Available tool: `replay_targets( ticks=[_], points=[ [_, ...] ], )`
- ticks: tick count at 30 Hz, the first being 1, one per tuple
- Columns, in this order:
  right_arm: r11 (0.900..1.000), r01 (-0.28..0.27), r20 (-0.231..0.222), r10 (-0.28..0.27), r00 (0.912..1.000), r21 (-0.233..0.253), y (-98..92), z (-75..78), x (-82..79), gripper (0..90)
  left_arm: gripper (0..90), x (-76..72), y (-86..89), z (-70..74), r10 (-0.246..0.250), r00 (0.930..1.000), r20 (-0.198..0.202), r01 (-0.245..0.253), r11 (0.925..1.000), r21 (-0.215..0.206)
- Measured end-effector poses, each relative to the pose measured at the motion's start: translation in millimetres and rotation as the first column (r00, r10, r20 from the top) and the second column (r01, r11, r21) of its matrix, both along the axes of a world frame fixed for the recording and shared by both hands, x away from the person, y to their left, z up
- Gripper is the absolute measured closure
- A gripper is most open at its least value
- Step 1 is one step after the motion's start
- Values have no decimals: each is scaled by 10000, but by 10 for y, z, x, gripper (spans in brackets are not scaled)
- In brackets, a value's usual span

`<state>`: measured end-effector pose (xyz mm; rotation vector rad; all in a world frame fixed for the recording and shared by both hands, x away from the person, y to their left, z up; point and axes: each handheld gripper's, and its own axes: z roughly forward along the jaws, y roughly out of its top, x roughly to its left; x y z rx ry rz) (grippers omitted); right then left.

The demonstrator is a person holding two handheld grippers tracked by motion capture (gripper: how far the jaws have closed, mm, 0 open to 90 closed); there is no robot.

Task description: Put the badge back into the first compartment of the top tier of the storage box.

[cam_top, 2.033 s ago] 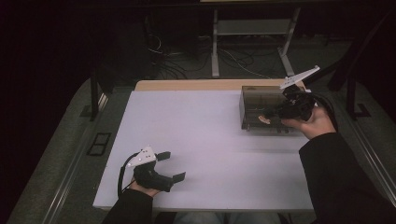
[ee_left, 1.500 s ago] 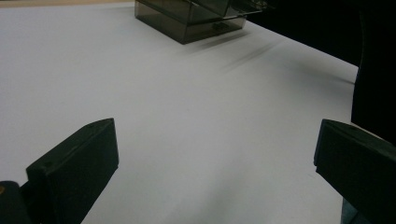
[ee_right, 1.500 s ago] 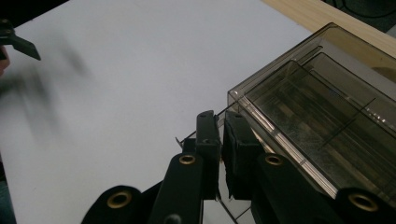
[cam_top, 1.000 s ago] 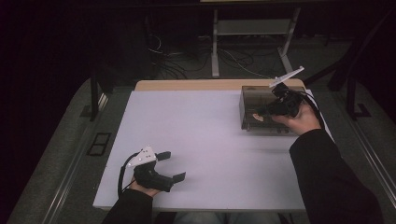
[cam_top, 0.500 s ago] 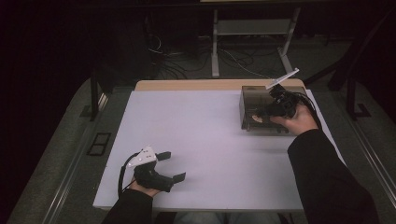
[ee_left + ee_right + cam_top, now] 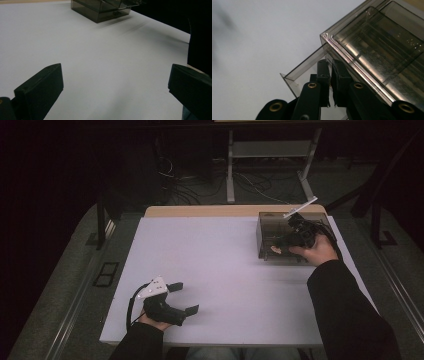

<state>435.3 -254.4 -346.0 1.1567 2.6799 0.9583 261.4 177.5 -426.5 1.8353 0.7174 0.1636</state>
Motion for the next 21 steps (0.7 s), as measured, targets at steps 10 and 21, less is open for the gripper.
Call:
replay_targets(
  ticks=[10,21],
  points=[
    [10000,31,-135,-30,9999,76,16,-39,23,828,0,-1,-1,1,-3,10000,0,3,10000,16],
    [9992,159,109,-163,9998,376,-26,30,-48,672,0,-7,-2,-2,-9,10000,-19,9,10000,43]
  ],
)
